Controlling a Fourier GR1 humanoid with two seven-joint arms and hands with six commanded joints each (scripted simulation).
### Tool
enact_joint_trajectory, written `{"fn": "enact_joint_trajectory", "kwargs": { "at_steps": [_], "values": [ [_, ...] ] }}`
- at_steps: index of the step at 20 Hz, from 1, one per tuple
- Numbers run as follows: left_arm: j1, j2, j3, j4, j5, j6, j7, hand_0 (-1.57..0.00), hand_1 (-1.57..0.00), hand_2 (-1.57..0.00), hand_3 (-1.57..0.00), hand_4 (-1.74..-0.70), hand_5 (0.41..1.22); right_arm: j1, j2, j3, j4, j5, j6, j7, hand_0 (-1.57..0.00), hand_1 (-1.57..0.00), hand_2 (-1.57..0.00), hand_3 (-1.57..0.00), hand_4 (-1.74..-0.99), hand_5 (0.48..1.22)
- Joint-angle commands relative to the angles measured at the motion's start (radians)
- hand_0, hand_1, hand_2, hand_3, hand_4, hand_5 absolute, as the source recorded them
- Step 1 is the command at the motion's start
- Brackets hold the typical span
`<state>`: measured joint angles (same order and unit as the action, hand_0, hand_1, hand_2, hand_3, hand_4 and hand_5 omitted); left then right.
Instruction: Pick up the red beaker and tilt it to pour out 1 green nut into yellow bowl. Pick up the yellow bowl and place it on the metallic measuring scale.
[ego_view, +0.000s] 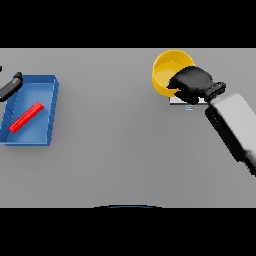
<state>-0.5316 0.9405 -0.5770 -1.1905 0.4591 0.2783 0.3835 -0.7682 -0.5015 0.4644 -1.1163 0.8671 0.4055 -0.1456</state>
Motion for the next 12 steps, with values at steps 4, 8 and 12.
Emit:
{"fn": "enact_joint_trajectory", "kwargs": {
  "at_steps": [4, 8, 12],
  "values": [
    [0.006, 0.003, -0.002, -0.007, 0.003, -0.003, 0.01, 0.0, 0.0, 0.0, 0.0, -0.73, 0.735, -0.018, -0.01, -0.027, 0.109, 0.013, -0.061, -0.014, -1.57, -1.57, -1.54, -1.15, -1.741, 1.221],
    [0.012, 0.013, -0.005, -0.019, -0.004, 0.002, 0.009, 0.0, 0.0, 0.0, 0.0, -0.72, 0.72, -0.039, -0.002, -0.047, 0.242, 0.02, -0.114, -0.047, -1.57, -1.57, -1.49, -1.2, -1.741, 1.221],
    [-0.002, -0.002, -0.009, -0.005, -0.009, 0.002, 0.014, 0.0, 0.0, 0.0, 0.0, -0.72, 0.712, -0.064, 0.017, -0.074, 0.352, 0.013, -0.143, -0.059, -1.57, -1.57, -1.44, -1.32, -1.741, 1.221]
  ]
}}
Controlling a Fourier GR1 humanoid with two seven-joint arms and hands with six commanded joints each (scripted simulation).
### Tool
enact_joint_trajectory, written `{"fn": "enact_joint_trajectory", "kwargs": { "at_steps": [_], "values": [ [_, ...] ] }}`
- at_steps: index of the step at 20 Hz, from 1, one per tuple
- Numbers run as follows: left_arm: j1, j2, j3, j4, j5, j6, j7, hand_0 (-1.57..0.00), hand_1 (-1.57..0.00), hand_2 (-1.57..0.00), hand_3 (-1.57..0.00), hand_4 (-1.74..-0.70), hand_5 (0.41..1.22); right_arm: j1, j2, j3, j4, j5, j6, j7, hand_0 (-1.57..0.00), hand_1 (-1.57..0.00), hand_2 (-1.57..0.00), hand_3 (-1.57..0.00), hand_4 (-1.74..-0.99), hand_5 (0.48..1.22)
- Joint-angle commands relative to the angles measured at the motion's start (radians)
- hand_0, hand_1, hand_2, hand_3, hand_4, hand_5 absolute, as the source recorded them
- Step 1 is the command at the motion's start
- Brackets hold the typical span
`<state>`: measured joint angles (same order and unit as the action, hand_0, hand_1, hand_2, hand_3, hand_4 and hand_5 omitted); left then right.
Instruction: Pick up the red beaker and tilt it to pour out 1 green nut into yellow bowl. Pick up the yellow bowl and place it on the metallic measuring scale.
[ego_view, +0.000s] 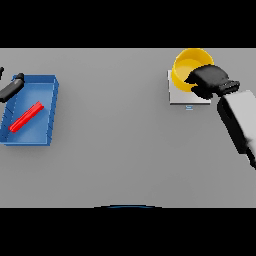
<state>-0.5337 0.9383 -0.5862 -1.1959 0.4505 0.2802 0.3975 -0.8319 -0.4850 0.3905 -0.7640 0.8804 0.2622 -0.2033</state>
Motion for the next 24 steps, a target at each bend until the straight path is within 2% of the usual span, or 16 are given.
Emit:
{"fn": "enact_joint_trajectory", "kwargs": {
  "at_steps": [1, 5, 6, 7, 9, 10, 11, 13, 16, 17, 20, 24],
  "values": [
    [-0.004, 0.0, 0.006, 0.006, 0.004, -0.004, -0.005, 0.0, 0.0, 0.0, 0.0, -0.73, 0.71, -0.006, 0.006, -0.006, 0.037, 0.001, -0.014, -0.011, -1.57, -1.57, -1.43, -1.33, -1.741, 1.221],
    [0.004, -0.006, 0.001, 0.001, 0.004, -0.001, -0.01, 0.0, 0.0, 0.0, 0.0, -0.73, 0.713, -0.038, 0.036, -0.02, 0.118, -0.002, -0.01, -0.01, -1.53, -1.57, -1.38, -1.44, -1.741, 1.221],
    [-0.005, -0.012, -0.004, 0.009, -0.004, 0.004, 0.0, 0.0, 0.0, 0.0, 0.0, -0.73, 0.71, -0.038, 0.035, -0.027, 0.122, -0.009, 0.002, -0.008, -1.47, -1.57, -1.37, -1.47, -1.741, 1.221],
    [0.001, -0.003, -0.004, 0.003, -0.002, -0.001, 0.004, 0.0, 0.0, 0.0, 0.0, -0.73, 0.712, -0.031, 0.03, -0.027, 0.131, -0.01, -0.003, -0.03, -1.42, -1.57, -1.36, -1.49, -1.741, 1.221],
    [-0.003, -0.005, -0.003, 0.013, 0.0, -0.009, 0.005, 0.0, 0.0, 0.0, 0.0, -0.73, 0.715, -0.038, 0.044, -0.025, 0.139, -0.005, 0.003, -0.007, -1.4, -1.57, -1.39, -1.36, -1.741, 1.221],
    [0.002, -0.002, 0.001, 0.015, 0.004, -0.014, -0.003, 0.0, 0.0, 0.0, 0.0, -0.73, 0.717, -0.036, 0.041, -0.03, 0.136, -0.012, 0.016, -0.016, -1.33, -1.46, -1.42, -1.2, -1.741, 1.221],
    [0.004, 0.001, 0.004, 0.016, 0.004, -0.017, -0.011, 0.0, 0.0, 0.0, 0.0, -0.73, 0.72, -0.027, 0.032, -0.037, 0.135, -0.019, 0.019, -0.04, -1.13, -1.32, -1.33, -1.06, -1.701, 1.221],
    [-0.003, -0.005, 0.005, 0.021, 0.005, -0.018, -0.015, 0.0, 0.0, 0.0, 0.0, -0.73, 0.728, -0.033, 0.036, -0.048, 0.15, -0.025, 0.03, -0.018, -0.72, -0.98, -1.04, -0.83, -1.619, 1.072],
    [-0.003, -0.012, 0.006, 0.035, 0.007, -0.023, -0.018, 0.0, 0.0, 0.0, 0.0, -0.73, 0.717, -0.03, 0.04, -0.038, 0.149, -0.018, 0.044, -0.006, -0.37, -0.58, -0.69, -0.61, -1.539, 0.933],
    [-0.007, -0.015, 0.005, 0.039, 0.004, -0.022, -0.016, 0.0, 0.0, 0.0, 0.0, -0.73, 0.712, -0.027, 0.027, -0.031, 0.145, -0.013, 0.047, -0.028, -0.29, -0.48, -0.6, -0.57, -1.517, 0.902],
    [-0.012, -0.018, 0.001, 0.025, 0.001, -0.013, -0.011, 0.0, 0.0, 0.0, 0.0, -0.72, 0.703, -0.045, 0.029, -0.02, 0.155, 0.003, 0.04, -0.042, -0.15, -0.24, -0.37, -0.45, -1.469, 0.842],
    [-0.007, -0.019, 0.001, 0.03, 0.001, -0.015, -0.019, 0.0, 0.0, 0.0, 0.0, -0.72, 0.696, -0.03, 0.03, -0.016, 0.151, 0.003, 0.062, -0.01, -0.06, -0.1, -0.16, -0.32, -1.422, 0.785]
  ]
}}
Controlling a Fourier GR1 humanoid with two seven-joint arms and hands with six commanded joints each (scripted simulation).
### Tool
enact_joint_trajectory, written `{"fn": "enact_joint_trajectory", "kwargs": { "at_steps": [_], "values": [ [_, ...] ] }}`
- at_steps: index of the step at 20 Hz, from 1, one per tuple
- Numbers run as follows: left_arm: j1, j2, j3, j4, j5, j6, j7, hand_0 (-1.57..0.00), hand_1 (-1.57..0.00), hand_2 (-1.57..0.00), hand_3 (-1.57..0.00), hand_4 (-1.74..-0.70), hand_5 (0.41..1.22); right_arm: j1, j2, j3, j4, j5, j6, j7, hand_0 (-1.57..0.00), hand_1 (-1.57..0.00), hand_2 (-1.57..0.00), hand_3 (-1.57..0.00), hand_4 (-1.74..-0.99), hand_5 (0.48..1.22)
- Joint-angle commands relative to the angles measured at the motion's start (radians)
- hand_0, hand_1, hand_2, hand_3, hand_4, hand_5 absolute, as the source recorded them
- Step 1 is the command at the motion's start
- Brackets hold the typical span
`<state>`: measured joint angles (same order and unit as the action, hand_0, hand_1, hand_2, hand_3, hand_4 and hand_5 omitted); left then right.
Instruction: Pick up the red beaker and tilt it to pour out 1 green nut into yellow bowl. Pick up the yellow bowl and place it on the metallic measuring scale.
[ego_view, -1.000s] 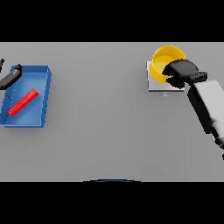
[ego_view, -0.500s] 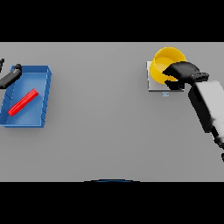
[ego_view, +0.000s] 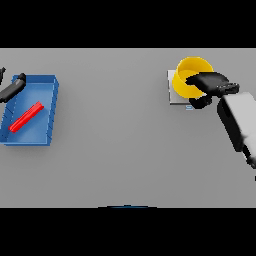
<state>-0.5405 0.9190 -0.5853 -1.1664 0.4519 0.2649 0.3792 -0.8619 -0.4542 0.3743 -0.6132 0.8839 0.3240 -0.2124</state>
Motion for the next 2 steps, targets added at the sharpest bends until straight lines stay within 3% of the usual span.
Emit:
{"fn": "enact_joint_trajectory", "kwargs": {
  "at_steps": [1, 2],
  "values": [
    [0.0, 0.004, 0.002, -0.002, 0.0, 0.002, 0.0, 0.0, 0.0, 0.0, 0.0, -0.72, 0.694, 0.001, -0.001, -0.003, -0.004, -0.006, 0.009, -0.002, -0.05, -0.08, -0.13, -0.3, -1.412, 0.771],
    [0.003, 0.012, 0.005, -0.007, 0.001, 0.004, -0.001, 0.0, 0.0, 0.0, 0.0, -0.72, 0.693, 0.002, -0.008, -0.004, -0.006, -0.007, 0.018, 0.001, -0.04, -0.06, -0.1, -0.27, -1.41, 0.759]
  ]
}}
